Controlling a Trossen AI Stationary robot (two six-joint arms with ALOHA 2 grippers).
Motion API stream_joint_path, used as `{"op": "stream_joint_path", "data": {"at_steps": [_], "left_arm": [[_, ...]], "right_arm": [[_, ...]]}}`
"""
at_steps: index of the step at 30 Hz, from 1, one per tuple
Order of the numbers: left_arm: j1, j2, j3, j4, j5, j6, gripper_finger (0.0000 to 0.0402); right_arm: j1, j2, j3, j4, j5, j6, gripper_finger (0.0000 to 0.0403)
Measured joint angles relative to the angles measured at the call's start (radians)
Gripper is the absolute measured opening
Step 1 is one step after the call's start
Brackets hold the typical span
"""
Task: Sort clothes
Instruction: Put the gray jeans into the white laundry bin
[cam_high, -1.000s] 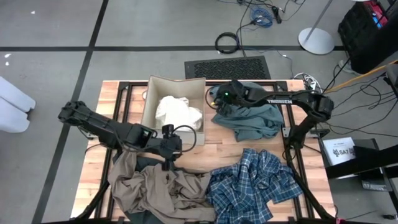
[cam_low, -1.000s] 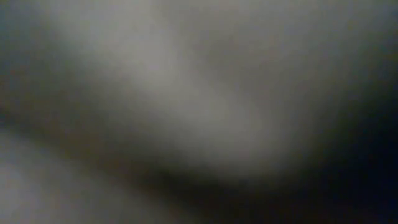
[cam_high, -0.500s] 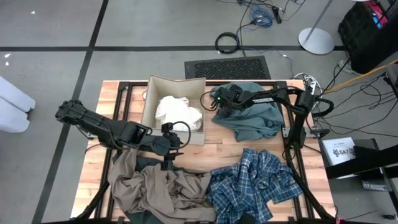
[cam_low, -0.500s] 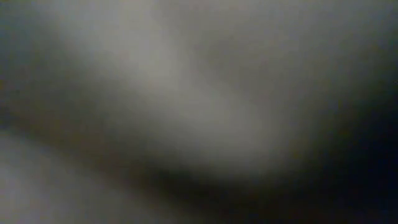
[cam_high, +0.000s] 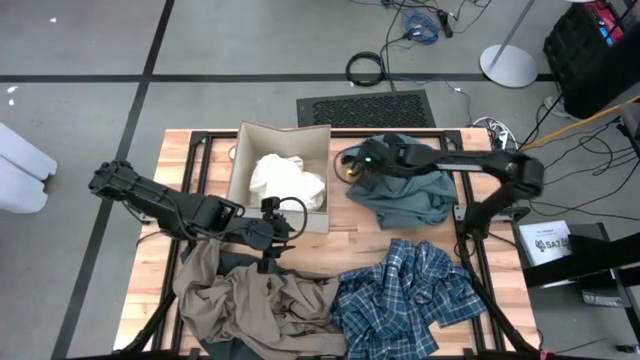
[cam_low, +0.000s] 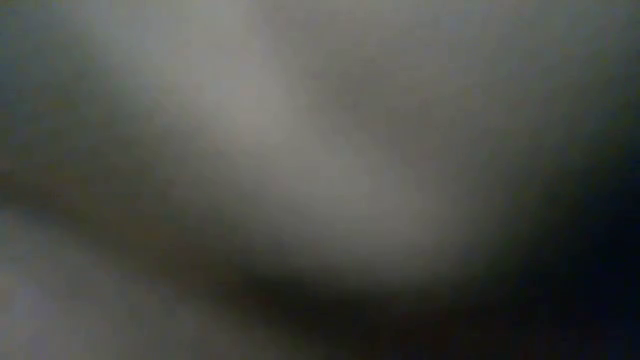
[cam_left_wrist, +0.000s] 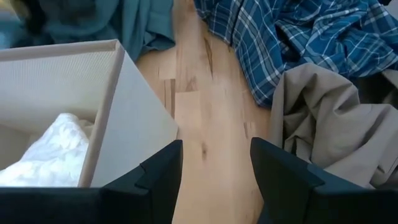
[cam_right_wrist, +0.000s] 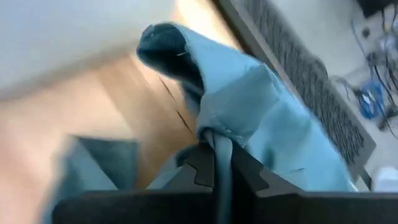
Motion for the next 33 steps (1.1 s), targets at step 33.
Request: {"op": "stream_joint_path", "data": {"at_steps": [33], "left_arm": [[0.089, 0.076, -0.001, 0.808, 0.123, 0.62, 0.0198]], "right_arm": [[0.479, -0.633, 0.0, 0.036, -0.455, 0.056, 0.0008]]}}
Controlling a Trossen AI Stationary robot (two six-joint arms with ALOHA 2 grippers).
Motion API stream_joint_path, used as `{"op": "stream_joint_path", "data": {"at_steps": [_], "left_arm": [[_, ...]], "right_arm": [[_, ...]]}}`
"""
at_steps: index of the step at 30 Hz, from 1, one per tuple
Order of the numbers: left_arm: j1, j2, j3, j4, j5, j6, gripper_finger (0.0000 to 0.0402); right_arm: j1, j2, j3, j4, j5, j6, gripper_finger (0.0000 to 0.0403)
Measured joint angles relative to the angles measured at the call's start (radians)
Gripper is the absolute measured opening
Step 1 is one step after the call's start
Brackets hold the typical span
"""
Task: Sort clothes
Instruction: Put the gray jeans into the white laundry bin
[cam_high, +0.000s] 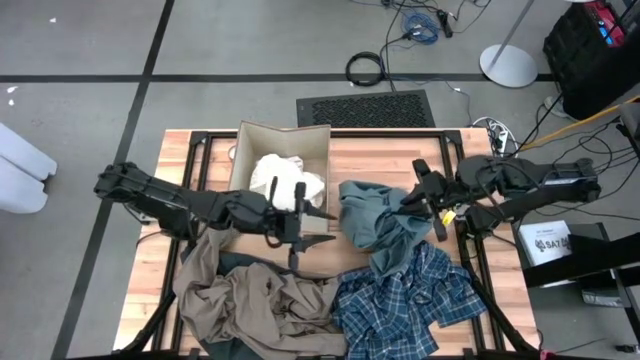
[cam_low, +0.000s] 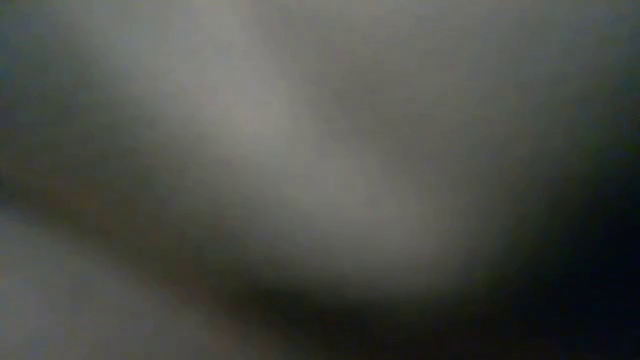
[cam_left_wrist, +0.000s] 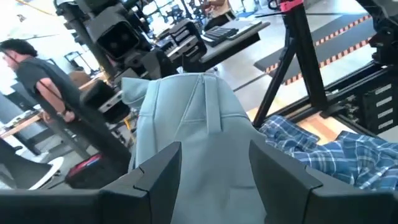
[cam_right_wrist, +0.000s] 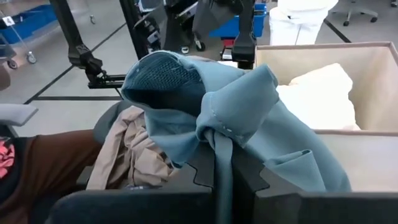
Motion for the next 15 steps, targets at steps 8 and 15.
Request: {"op": "stream_joint_path", "data": {"at_steps": [8, 15], "left_arm": [[0.005, 0.074, 0.0, 0.163, -0.096, 0.104, 0.0199], [0.062, 0.09, 0.0, 0.119, -0.065, -0.053, 0.0199]], "right_arm": [[0.0, 0.034, 0.0, 0.001, 0.001, -0.005, 0.0008], [0.0, 0.036, 0.0, 0.008, -0.028, -0.03, 0.0008]]}}
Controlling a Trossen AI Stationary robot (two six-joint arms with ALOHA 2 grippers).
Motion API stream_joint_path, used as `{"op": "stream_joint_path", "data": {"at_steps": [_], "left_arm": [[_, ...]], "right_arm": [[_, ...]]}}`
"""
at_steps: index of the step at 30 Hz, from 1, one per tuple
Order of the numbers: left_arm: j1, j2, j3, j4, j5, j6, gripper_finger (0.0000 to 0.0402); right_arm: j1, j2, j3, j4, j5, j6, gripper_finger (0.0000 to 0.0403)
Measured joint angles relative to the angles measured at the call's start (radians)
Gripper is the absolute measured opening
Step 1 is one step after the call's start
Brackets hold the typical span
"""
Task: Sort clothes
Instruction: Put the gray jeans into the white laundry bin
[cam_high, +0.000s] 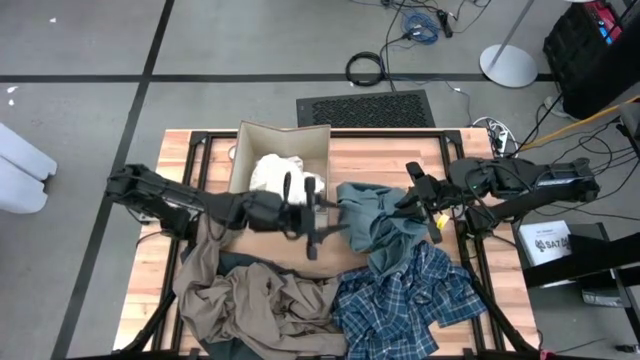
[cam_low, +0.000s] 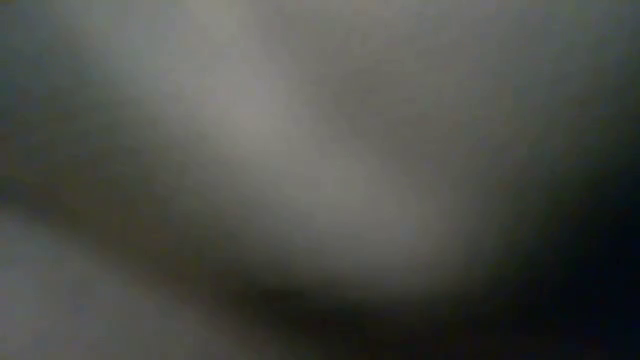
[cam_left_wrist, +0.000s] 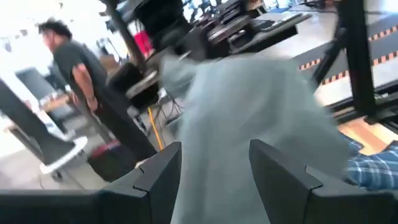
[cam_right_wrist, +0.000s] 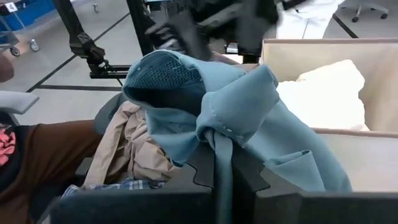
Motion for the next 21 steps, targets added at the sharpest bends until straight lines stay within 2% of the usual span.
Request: {"op": "stream_joint_path", "data": {"at_steps": [8, 21], "left_arm": [[0.048, 0.011, 0.0, -0.019, 0.049, -0.028, 0.0199], [0.053, 0.109, 0.0, -0.029, 0.055, -0.003, 0.0199]], "right_arm": [[0.0, 0.023, 0.0, 0.026, -0.043, -0.005, 0.0009], [0.0, 0.066, 0.0, 0.048, -0.047, -0.031, 0.0009]]}}
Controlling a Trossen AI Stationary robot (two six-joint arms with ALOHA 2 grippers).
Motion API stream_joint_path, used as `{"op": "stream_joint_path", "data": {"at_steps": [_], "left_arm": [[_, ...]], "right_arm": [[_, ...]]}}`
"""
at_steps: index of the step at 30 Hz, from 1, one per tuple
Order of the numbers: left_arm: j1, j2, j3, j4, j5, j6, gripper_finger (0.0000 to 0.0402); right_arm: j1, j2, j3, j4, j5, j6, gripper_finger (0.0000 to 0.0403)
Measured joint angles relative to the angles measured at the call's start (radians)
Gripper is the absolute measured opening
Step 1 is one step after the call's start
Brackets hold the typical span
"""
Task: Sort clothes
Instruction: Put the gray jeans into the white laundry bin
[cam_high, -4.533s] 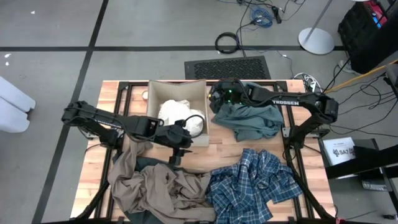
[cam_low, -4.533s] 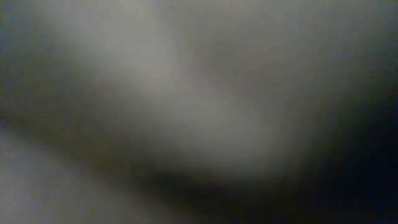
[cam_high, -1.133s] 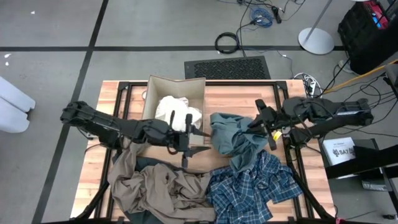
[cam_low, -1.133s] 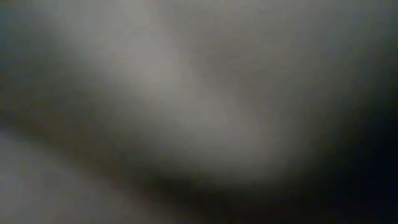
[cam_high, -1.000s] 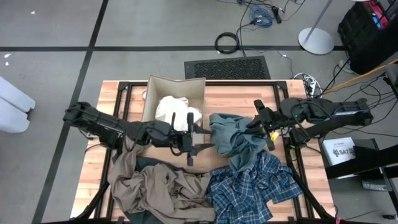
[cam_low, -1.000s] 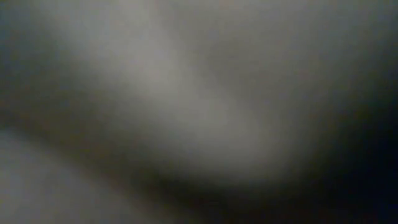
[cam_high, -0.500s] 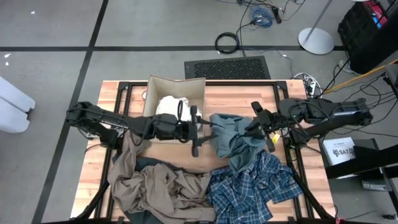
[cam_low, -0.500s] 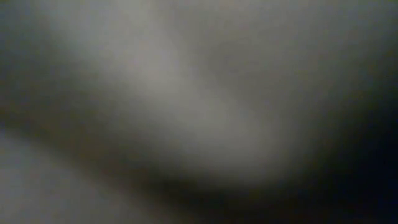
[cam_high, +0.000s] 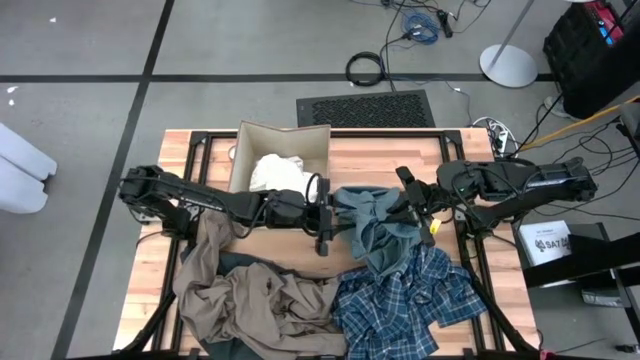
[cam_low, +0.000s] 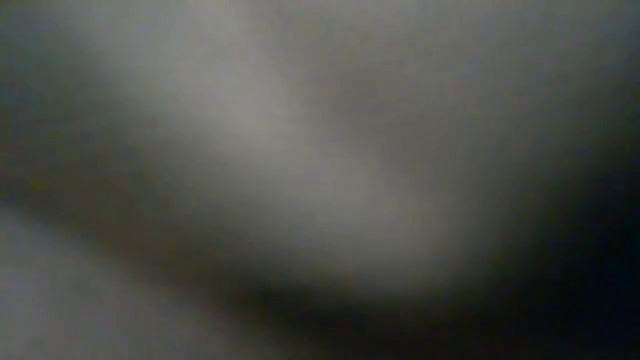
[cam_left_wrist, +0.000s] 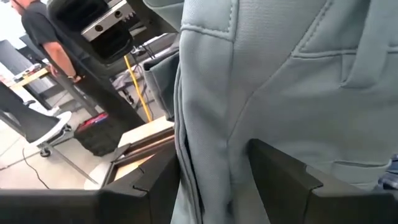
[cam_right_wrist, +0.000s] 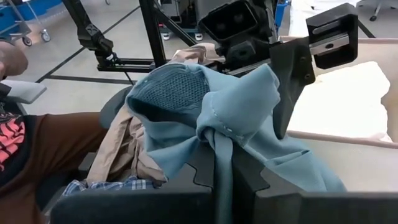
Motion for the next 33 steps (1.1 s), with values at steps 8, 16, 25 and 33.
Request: {"op": "stream_joint_path", "data": {"at_steps": [8, 16, 25, 33], "left_arm": [[-0.003, 0.0, 0.0, 0.002, -0.037, 0.001, 0.0153], [-0.055, -0.052, 0.0, -0.01, -0.26, 0.071, 0.0021], [-0.11, -0.152, 0.0, -0.017, -0.379, 0.108, 0.0019], [-0.124, -0.172, 0.0, -0.03, -0.516, 0.113, 0.0019]], "right_arm": [[-0.001, 0.0, 0.0, 0.002, 0.004, 0.0, 0.0009], [-0.007, -0.001, 0.001, -0.061, 0.017, 0.002, 0.0012], [-0.01, -0.004, 0.002, -0.209, 0.355, -0.023, 0.0117], [-0.015, -0.008, 0.029, -0.333, 0.558, -0.011, 0.0239]]}}
